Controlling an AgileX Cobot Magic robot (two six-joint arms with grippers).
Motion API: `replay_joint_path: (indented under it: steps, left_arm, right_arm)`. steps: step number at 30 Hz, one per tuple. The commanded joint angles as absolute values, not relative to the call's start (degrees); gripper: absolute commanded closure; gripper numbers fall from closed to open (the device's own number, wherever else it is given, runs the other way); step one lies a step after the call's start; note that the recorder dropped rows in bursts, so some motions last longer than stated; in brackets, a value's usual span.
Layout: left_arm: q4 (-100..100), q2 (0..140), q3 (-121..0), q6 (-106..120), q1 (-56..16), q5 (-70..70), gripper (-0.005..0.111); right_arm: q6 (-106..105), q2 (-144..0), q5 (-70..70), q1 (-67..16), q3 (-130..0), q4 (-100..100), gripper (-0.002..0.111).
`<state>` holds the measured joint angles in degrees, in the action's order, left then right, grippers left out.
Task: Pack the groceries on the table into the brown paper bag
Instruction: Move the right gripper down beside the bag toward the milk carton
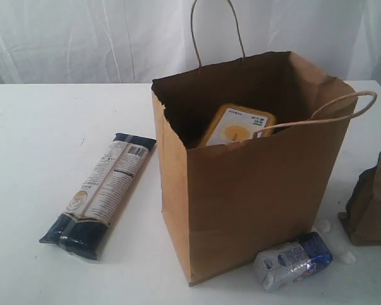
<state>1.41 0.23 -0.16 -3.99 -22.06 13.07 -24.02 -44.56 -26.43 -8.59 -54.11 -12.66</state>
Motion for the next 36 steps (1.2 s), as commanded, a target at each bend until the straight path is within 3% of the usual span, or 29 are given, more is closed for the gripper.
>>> replay_joint_path:
  steps: [1,9,13,17,24,30,36]
  left_arm:
    - [1.05,0.00,0.00,-3.97,-21.97,13.11,0.107]
    - [1.05,0.00,0.00,-3.97,-21.97,13.11,0.107]
    - [1.05,0.00,0.00,-3.97,-21.97,13.24,0.107]
    - [1.05,0.00,0.00,-3.97,-21.97,13.24,0.107]
    - [1.05,0.00,0.00,-3.97,-21.97,13.24,0.107]
    - [1.05,0.00,0.00,-3.97,-21.97,13.24,0.107]
    - [1.05,0.00,0.00,-3.97,-21.97,13.24,0.107]
  right_arm:
    - [-19.04,-39.83,-38.36,-7.94,-51.33,-9.39,0.053]
    - [-18.30,-35.54,-59.02,-7.94,-48.21,-9.87,0.053]
    - [-27.79,-35.54,-64.51,-7.94,-46.10,-18.52,0.053]
    - [-36.48,-36.13,-64.37,-7.94,-42.76,-32.87,0.054]
    - [-43.29,-41.51,-63.89,-8.44,-35.57,-36.25,0.075]
    - [-43.85,-45.26,-60.07,-14.73,-31.32,-36.25,0.090]
    - [-45.12,-48.64,-52.09,-23.05,-27.23,-36.25,0.094]
